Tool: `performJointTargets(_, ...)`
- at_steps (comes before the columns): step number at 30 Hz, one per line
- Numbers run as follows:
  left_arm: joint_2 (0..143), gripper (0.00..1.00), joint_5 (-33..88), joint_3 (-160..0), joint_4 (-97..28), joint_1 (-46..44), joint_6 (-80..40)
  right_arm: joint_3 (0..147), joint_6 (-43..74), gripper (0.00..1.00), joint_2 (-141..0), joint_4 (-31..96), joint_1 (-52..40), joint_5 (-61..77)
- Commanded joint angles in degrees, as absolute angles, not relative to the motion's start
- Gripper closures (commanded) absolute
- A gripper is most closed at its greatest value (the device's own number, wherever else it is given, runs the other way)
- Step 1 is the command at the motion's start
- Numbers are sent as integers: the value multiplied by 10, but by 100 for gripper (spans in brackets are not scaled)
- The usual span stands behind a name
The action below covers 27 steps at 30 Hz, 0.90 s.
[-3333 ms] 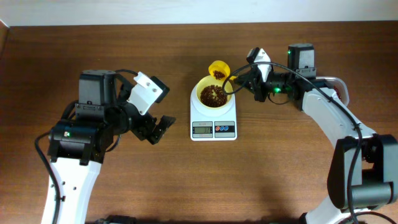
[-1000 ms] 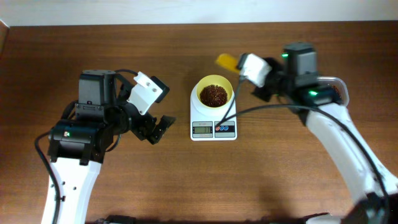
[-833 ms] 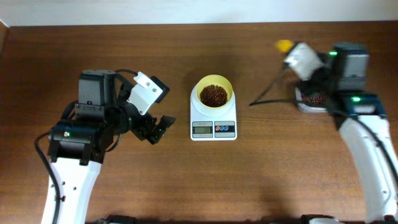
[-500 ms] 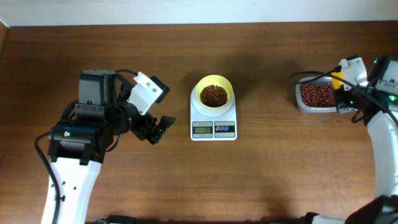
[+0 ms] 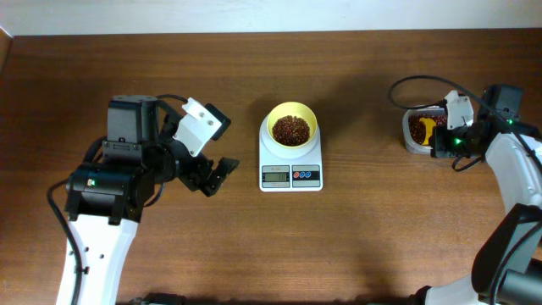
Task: Scoop item into bowl and weigh 50g on scale
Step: 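Move the scoop back and dip it into the bean tub, then lift the filled scoop and carry it over the yellow bowl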
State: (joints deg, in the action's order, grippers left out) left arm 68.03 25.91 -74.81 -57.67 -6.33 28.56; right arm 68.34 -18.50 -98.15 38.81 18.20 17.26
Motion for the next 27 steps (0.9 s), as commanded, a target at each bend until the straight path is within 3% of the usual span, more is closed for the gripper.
performJointTargets(1,678,1,257,-758,-576,-61,295,708,-153,96,-985,390,195,200)
performJointTargets(6,678,1,257,-758,-576,-61,295,733,-153,96,-978,425,233,233)
performJointTargets(15,678,1,257,-758,-576,-61,295,733,-153,96,-978,452,348,454)
performJointTargets(27,678,1,257,-758,-576,-61,295,733,-153,96,-978,461,348,691)
